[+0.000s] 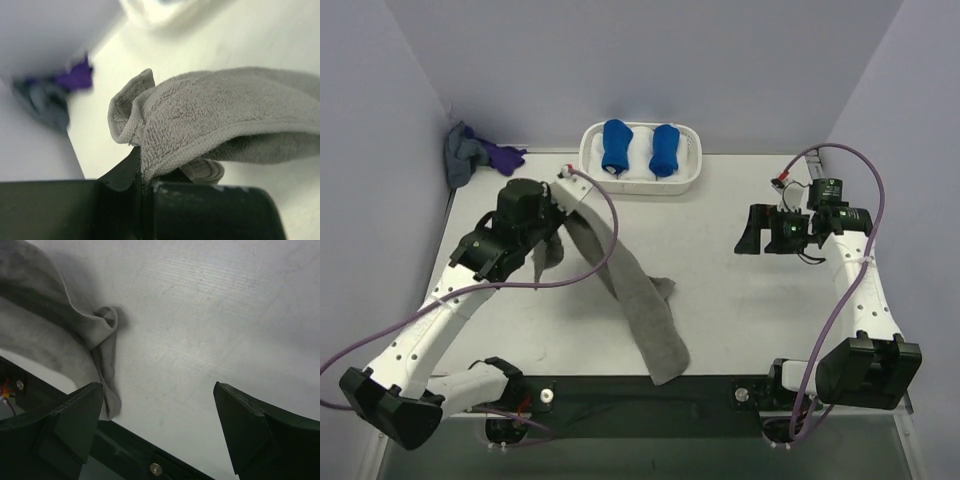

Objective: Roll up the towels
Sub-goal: Move the towel to the center of the board

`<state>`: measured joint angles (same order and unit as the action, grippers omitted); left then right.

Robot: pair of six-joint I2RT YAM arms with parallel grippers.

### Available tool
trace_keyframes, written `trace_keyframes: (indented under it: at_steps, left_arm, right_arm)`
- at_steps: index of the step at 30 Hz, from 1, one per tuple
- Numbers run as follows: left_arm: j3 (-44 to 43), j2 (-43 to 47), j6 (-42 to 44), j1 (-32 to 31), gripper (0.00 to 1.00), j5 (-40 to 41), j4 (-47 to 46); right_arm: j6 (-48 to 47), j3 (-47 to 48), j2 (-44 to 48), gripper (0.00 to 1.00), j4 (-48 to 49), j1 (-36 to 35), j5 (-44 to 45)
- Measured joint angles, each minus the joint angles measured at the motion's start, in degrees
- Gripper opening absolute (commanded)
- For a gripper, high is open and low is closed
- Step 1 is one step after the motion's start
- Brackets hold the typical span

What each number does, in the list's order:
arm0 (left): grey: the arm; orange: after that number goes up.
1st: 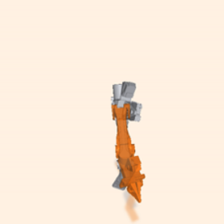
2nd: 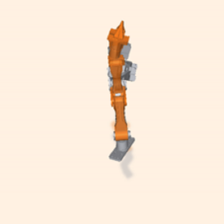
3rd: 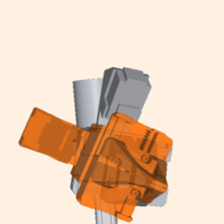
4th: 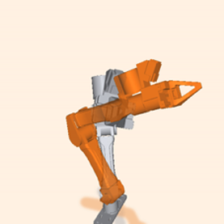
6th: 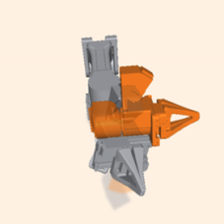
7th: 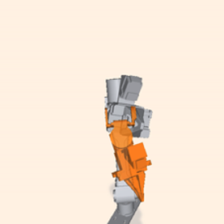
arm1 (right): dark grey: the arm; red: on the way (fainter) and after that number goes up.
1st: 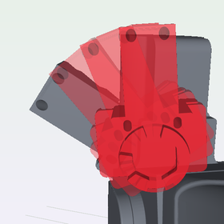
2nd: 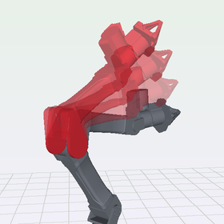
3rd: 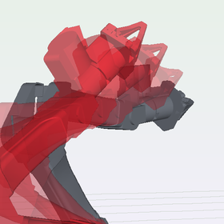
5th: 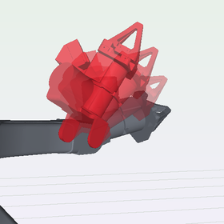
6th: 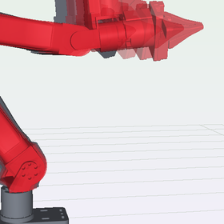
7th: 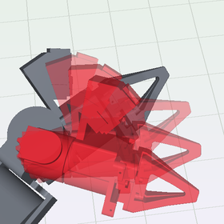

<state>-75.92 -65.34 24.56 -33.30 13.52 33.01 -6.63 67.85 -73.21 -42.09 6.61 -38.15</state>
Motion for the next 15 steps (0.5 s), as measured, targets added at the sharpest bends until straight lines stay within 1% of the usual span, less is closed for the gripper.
trace_keyframes:
  at_steps: [2, 3, 6, 7, 8, 9, 11, 12, 15]
  left_arm:
    - [9.29, 2.43, 0.17, 6.71, 0.0, -1.09, 1.99]
    - [13.88, 3.69, 0.44, 10.71, 0.02, -1.79, 2.05]
    - [24.15, 5.62, 3.17, 21.68, 0.22, -3.61, 4.35]
    - [26.1, 5.6, 3.96, 24.74, 0.32, -4.96, 5.31]
    - [27.36, 5.25, 4.94, 27.28, 0.37, -6.1, 6.14]
    - [27.8, 4.61, 5.38, 29.64, 0.48, -7.19, 7.04]
    - [27.63, 2.38, 6.23, 32.94, 0.69, -9.81, 7.65]
    - [27.04, 0.72, 6.25, 34.18, 0.75, -11.21, 8.15]
    - [24.15, -5.62, 5.92, 38.66, 0.82, -16.28, 10.12]
  right_arm:
    - [-0.81, -0.04, 0.0, 0.95, -0.48, -2.21, 1.11]
    - [-1.09, -0.11, 0.0, 0.94, -0.52, -3.67, 1.49]
    - [-2.4, -1.05, -0.02, 0.89, -0.68, -11.1, 2.91]
    - [-2.89, -1.53, -0.02, 0.84, -0.74, -13.55, 3.37]
    - [-3.52, -1.92, -0.02, 0.81, -1.01, -16.0, 3.74]
    - [-4.15, -2.32, -0.04, 0.77, -1.36, -19.43, 4.39]
    - [-5.2, -2.91, -0.04, 0.73, -1.77, -24.55, 5.79]
    - [-5.66, -3.21, -0.04, 0.69, -1.88, -27.47, 6.54]
    - [-7.43, -4.98, -0.04, 0.66, -1.33, -38.05, 9.57]
